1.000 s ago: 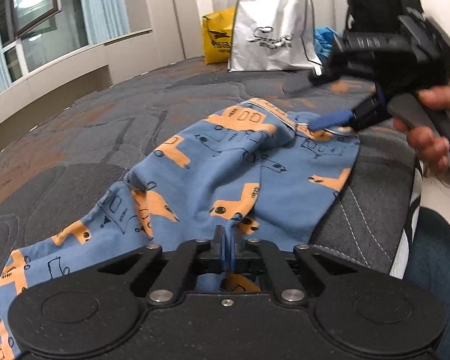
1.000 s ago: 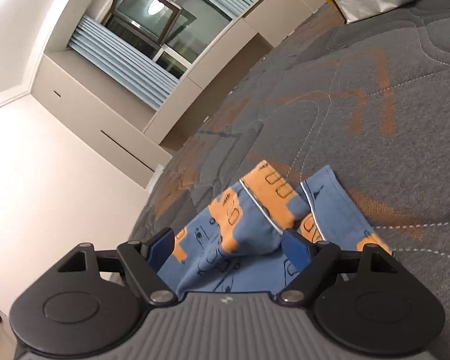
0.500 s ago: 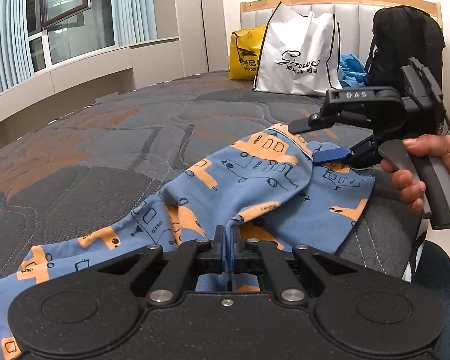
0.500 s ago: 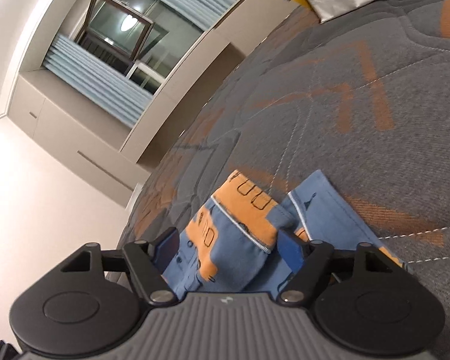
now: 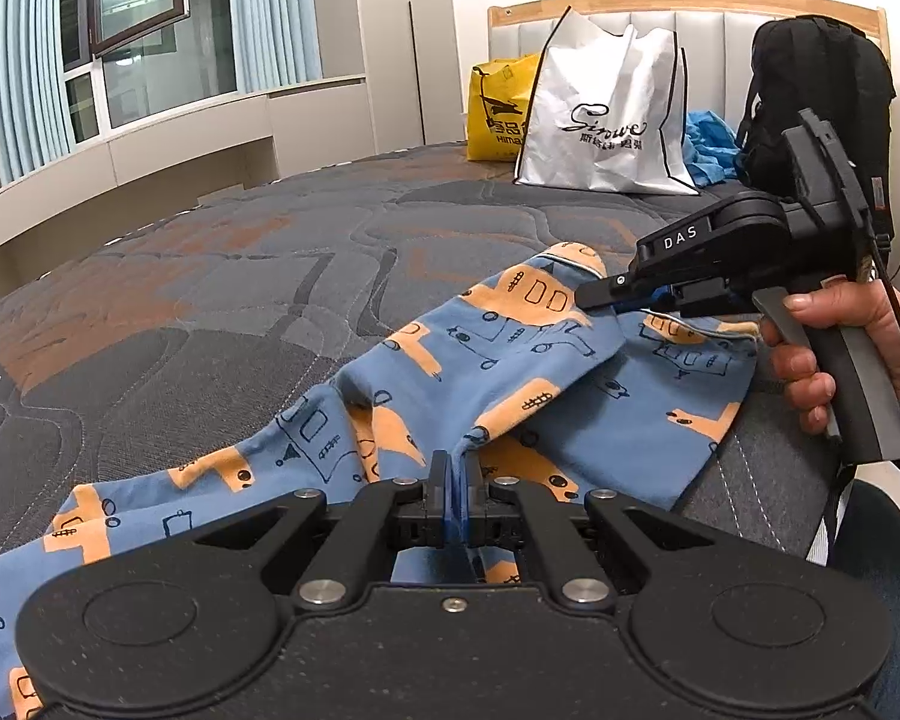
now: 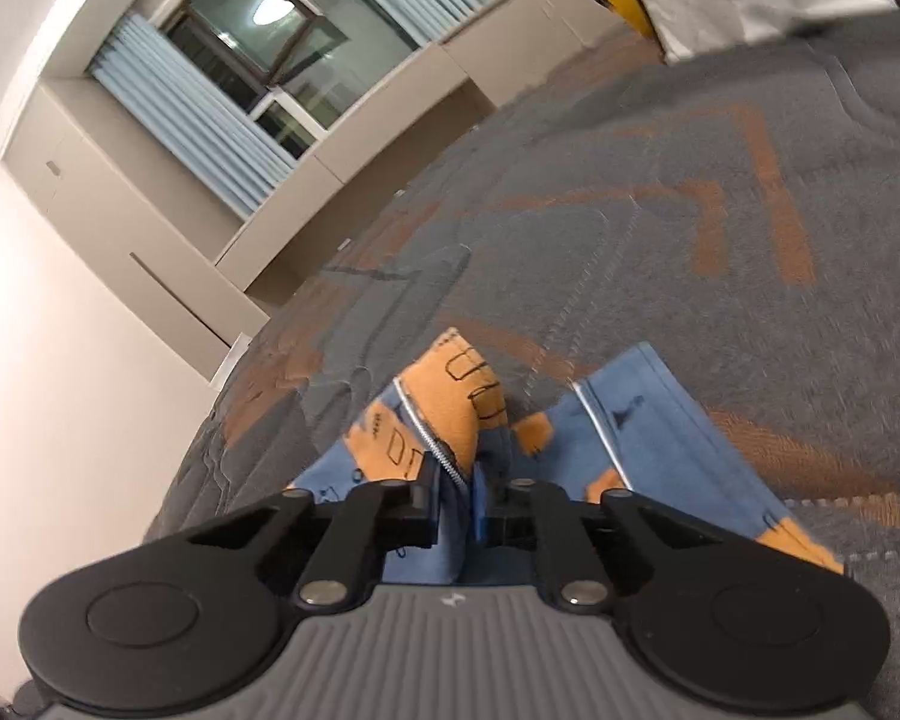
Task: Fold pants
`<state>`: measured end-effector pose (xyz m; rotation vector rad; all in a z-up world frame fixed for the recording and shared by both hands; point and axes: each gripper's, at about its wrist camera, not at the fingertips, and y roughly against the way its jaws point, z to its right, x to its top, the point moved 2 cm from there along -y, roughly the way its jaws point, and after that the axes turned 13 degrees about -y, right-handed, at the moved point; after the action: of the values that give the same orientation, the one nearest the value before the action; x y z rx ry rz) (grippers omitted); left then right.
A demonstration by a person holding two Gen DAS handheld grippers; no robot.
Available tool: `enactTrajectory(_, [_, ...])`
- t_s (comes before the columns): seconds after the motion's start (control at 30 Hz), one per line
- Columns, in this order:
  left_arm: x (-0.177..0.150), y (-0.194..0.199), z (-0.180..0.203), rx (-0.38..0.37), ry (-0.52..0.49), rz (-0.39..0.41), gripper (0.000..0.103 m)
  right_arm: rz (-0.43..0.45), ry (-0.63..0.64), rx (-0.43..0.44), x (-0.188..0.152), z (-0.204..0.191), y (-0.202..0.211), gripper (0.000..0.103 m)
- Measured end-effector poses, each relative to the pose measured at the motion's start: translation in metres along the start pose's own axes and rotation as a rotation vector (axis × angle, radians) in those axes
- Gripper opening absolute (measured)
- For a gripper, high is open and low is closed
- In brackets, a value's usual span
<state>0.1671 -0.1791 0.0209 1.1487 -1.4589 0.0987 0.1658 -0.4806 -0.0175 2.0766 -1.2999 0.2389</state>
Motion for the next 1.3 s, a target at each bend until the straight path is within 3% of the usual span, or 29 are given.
enactTrajectory(0.1, [0.003,0.002,0.0,0.008,0.006,0.014,0.002,0.036,0.07,0.012,0.002,-0.016,0.009,0.01])
enactTrajectory(0.23, [0.014,0.016,0.006,0.006,-0.007,0.089,0.001,0.112,0.169,0.035,0.012,-0.041,0.035,0.01])
enactTrajectory(0.37, [0.018,0.023,0.023,-0.044,-0.054,0.119,0.001,0.196,0.29,0.013,0.007,-0.053,0.075,0.01])
enactTrajectory(0.5, [0.004,0.008,0.045,-0.121,-0.079,0.069,0.001,0.167,0.257,-0.083,-0.01,-0.027,0.088,0.01])
enactTrajectory(0.6, [-0.011,-0.007,0.052,-0.142,-0.07,0.001,0.001,0.107,0.206,-0.147,-0.024,-0.004,0.081,0.01])
enactTrajectory(0.67, [-0.017,-0.008,0.051,-0.144,-0.055,-0.001,0.001,0.088,0.203,-0.166,-0.032,0.004,0.082,0.012])
enactTrajectory(0.73, [-0.017,-0.006,0.049,-0.15,-0.05,-0.001,0.002,0.085,0.208,-0.162,-0.036,0.007,0.086,0.021])
enactTrajectory(0.8, [-0.017,-0.007,0.047,-0.154,-0.046,-0.004,0.002,0.107,0.209,-0.17,-0.033,0.008,0.09,0.054])
enactTrajectory(0.87, [-0.017,-0.008,0.048,-0.154,-0.044,-0.004,0.003,0.143,0.237,-0.172,-0.023,0.006,0.097,0.065])
enactTrajectory(0.97, [-0.017,-0.008,0.049,-0.151,-0.034,-0.002,0.004,0.154,0.26,-0.143,-0.003,-0.002,0.094,0.071])
enactTrajectory(1.03, [-0.016,-0.008,0.048,-0.149,-0.022,-0.001,0.004,0.115,0.275,-0.125,0.013,-0.003,0.084,0.069])
enactTrajectory(1.07, [-0.016,-0.008,0.048,-0.147,-0.017,-0.001,0.004,0.081,0.276,-0.115,0.019,-0.003,0.076,0.063])
enactTrajectory(1.17, [-0.016,-0.007,0.048,-0.141,-0.009,-0.002,0.004,-0.018,0.247,-0.107,0.033,0.001,0.051,0.013])
enactTrajectory(1.3, [-0.015,-0.004,0.047,-0.126,0.005,0.014,0.002,-0.001,0.286,-0.08,0.035,-0.009,0.048,0.008])
